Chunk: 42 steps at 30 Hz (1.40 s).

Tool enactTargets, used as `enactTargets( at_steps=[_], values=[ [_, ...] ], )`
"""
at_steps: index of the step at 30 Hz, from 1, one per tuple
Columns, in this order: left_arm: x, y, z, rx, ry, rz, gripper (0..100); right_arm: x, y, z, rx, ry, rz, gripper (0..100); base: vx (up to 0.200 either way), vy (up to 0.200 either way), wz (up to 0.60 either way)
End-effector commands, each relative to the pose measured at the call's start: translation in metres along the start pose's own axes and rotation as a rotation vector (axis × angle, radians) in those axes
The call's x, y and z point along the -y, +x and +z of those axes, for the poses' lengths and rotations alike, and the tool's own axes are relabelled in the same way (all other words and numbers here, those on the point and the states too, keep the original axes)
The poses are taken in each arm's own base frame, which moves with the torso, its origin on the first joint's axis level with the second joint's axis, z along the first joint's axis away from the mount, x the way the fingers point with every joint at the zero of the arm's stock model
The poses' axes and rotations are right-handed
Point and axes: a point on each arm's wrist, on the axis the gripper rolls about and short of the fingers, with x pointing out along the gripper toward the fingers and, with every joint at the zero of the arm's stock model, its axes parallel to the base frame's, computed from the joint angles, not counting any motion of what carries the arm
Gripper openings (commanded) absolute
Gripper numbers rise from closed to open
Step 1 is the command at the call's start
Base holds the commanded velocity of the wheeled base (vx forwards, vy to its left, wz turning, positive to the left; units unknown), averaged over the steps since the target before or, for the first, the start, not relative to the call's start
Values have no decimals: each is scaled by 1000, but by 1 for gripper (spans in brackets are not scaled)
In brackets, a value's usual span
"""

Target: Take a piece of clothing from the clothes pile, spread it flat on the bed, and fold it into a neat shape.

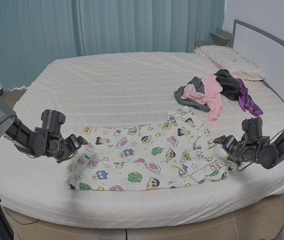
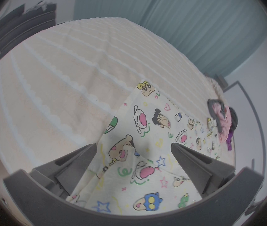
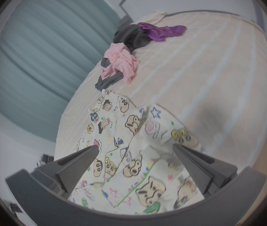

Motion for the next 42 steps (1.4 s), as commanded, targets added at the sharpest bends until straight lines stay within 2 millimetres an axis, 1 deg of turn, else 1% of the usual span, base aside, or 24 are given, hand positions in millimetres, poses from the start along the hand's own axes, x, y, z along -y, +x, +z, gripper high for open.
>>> enactTargets(
  at_steps=[1, 2, 6, 13, 16, 30, 31, 35, 37, 42],
  values=[
    [7, -40, 1, 42, -87, -52, 100, -8, -22, -24, -18, 38, -5, 100, 0, 0, 0],
    [8, -45, -7, 30, -112, -57, 100, -5, -24, -28, -27, 55, -15, 100, 0, 0, 0],
    [4, -53, -16, 12, -162, -52, 100, 0, -21, -31, -41, 79, -34, 100, 0, 0, 0],
    [1, -52, -29, -28, -187, -40, 100, 1, -22, -32, -43, 90, -38, 100, 0, 0, 0],
    [2, -52, -31, -35, -185, -40, 100, 1, -24, -32, -42, 92, -37, 100, 0, 0, 0],
    [2, -50, -34, -21, -179, -68, 100, 4, -5, -37, -90, 162, -46, 100, 0, 0, 0],
    [2, -49, -35, -22, -177, -67, 100, 5, -3, -38, -94, 161, -52, 0, 0, 0, 0],
    [1, -49, -35, -23, -179, -66, 100, 6, -4, -40, -94, 159, -59, 0, 0, 0, 0],
    [2, -49, -35, -23, -177, -68, 100, 5, -8, -42, -97, 152, -57, 0, 0, 0, 0],
    [1, -49, -35, -24, -177, -67, 100, 0, -21, -41, -87, 146, -36, 0, 0, 0, 0]
  ],
)
